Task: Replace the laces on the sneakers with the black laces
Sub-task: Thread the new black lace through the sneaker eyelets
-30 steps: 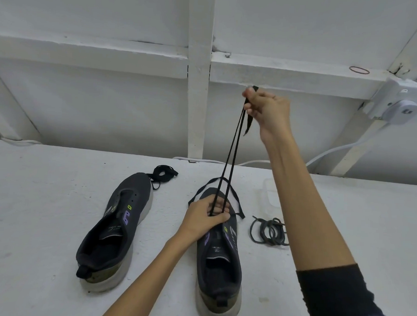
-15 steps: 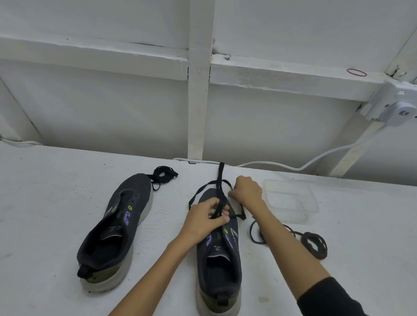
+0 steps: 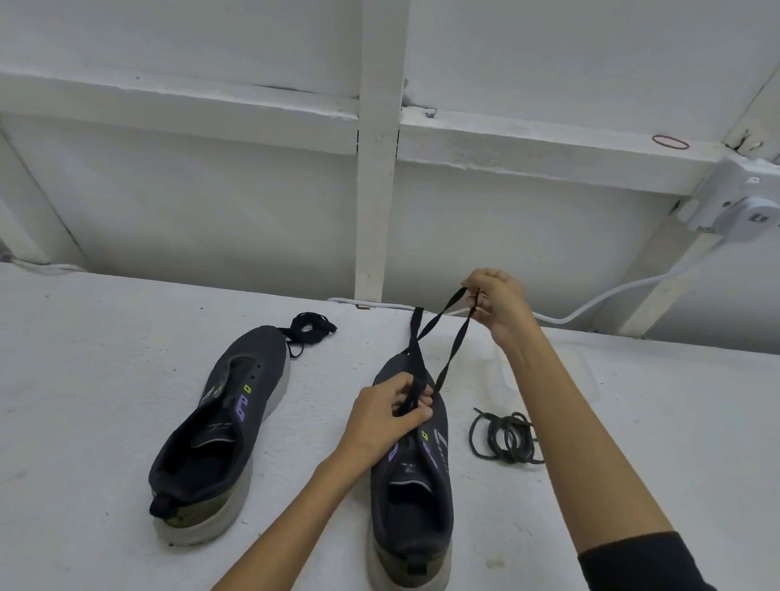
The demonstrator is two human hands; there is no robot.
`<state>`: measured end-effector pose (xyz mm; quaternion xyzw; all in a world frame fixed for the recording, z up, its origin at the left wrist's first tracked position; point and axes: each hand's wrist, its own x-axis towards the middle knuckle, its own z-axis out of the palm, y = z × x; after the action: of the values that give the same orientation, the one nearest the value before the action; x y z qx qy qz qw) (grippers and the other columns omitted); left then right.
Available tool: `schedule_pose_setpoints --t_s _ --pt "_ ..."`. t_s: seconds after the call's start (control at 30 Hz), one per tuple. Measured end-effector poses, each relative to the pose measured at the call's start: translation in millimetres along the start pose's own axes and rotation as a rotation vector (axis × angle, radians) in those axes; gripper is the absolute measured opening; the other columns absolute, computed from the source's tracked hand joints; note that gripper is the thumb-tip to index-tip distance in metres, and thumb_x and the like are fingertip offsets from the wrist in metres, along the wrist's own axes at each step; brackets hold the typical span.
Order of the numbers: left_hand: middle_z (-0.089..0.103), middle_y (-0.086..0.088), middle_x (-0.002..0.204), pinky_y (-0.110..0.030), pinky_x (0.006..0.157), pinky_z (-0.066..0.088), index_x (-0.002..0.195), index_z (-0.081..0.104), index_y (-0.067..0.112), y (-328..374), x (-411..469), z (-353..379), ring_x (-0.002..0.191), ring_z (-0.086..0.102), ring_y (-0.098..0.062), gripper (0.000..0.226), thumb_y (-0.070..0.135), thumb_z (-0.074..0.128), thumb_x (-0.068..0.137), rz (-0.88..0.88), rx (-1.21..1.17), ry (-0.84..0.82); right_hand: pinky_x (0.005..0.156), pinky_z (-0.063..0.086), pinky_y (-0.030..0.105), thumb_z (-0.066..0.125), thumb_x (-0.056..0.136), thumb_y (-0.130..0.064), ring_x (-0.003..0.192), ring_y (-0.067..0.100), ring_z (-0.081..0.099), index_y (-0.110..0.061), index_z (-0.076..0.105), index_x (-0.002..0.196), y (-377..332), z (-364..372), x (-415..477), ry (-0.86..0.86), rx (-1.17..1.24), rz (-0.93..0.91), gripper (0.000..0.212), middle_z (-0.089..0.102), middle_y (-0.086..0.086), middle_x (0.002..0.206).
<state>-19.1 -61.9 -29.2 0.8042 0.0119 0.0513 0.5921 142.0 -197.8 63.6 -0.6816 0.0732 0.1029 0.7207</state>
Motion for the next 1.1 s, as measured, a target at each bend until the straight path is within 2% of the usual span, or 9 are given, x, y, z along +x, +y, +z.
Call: schedule_pose_setpoints --t_s 0.2,0.33,0.43,0.53,0.6,0.67,0.83,0.97,1.1 --pt "0.073 0.01 0.09 -0.013 0.086 0.05 0.1 0.069 0.015 0 -1 0 0.09 0.068 -0.001 0.018 0.012 0.073 0.083 0.014 0.015 -0.01 0.088 0.056 0.04 0.05 0.092 0.006 0.071 0.019 0.061 -0.011 0.054 0.085 -2 17 -11 -0.319 0.581 0.098 0.019 0.057 0.006 0.075" --pt "0.072 0.01 0.09 -0.015 0.086 0.05 0.099 0.069 0.015 1 -1 -1 0.089 0.068 -0.003 0.017 0.012 0.073 0.083 0.011 0.013 -0.006 0.058 0.057 0.027 0.044 0.093 0.006 0.058 0.016 0.056 -0.007 0.052 0.079 -8 15 -8 -0.26 0.942 0.093 0.021 0.052 0.007 0.068" --pt "0.073 0.009 0.09 -0.014 0.085 0.05 0.099 0.069 0.017 0 -1 0 0.088 0.068 -0.003 0.018 0.012 0.073 0.082 0.01 0.018 -0.004 0.055 0.053 0.028 0.047 0.091 0.006 0.06 0.018 0.05 -0.01 0.054 0.079 -9 4 1 -0.032 0.592 -0.011 0.021 0.051 0.006 0.071" --pt "0.073 0.009 0.089 -0.014 0.083 0.05 0.099 0.07 0.017 2 -2 0 0.087 0.068 -0.002 0.019 0.01 0.073 0.082 0.013 0.008 0.004 0.066 0.047 0.03 0.054 0.087 0.0 0.07 0.021 0.052 -0.01 0.06 0.083 2 -15 9 0.195 -0.192 -0.151 0.013 0.056 0.006 0.078" --pt "0.073 0.008 0.089 -0.013 0.082 0.05 0.099 0.07 0.018 3 -2 0 0.087 0.068 -0.002 0.02 0.01 0.073 0.081 0.017 0.001 0.011 0.075 0.043 0.03 0.061 0.084 -0.007 0.084 0.023 0.051 -0.011 0.066 0.093 10 -27 8 0.201 -0.776 -0.223 0.011 0.05 0.005 0.099" --pt "0.073 0.008 0.089 -0.014 0.083 0.051 0.098 0.07 0.018 4 -2 1 0.087 0.068 -0.002 0.02 0.009 0.074 0.081 0.022 -0.004 0.016 0.073 0.042 0.031 0.069 0.081 -0.014 0.084 0.023 0.053 -0.007 0.07 0.095 14 -30 -2 0.078 -1.026 -0.259 0.015 0.051 0.005 0.1" --pt "0.073 0.008 0.091 -0.018 0.084 0.053 0.099 0.07 0.017 9 -1 0 0.087 0.068 -0.004 0.021 0.009 0.074 0.08 0.067 0.041 0.057 0.056 0.04 0.024 0.072 0.081 -0.053 0.059 0.014 0.056 -0.012 0.075 0.08 16 -6 -53 -0.481 -0.971 0.089 0.04 0.068 -0.004 0.071" --pt "0.066 0.01 0.096 -0.026 0.082 0.052 0.096 0.07 0.018 3 0 2 0.091 0.062 -0.009 0.02 0.019 0.077 0.077 0.189 0.244 0.231 0.055 0.036 0.021 0.076 0.082 -0.039 0.062 0.015 0.05 -0.015 0.075 0.083 26 4 -67 -0.559 -0.681 0.086 0.024 0.063 0.001 0.072" --pt "0.053 0.009 0.118 -0.008 0.09 0.039 0.115 0.06 0.019 -3 2 0 0.109 0.05 -0.006 0.05 0.029 0.083 0.071 0.139 0.212 0.233 0.056 0.038 0.021 0.076 0.083 -0.023 0.062 0.013 0.051 -0.015 0.072 0.081 23 5 -71 -0.58 -0.401 0.088 0.009 0.062 0.003 0.077"
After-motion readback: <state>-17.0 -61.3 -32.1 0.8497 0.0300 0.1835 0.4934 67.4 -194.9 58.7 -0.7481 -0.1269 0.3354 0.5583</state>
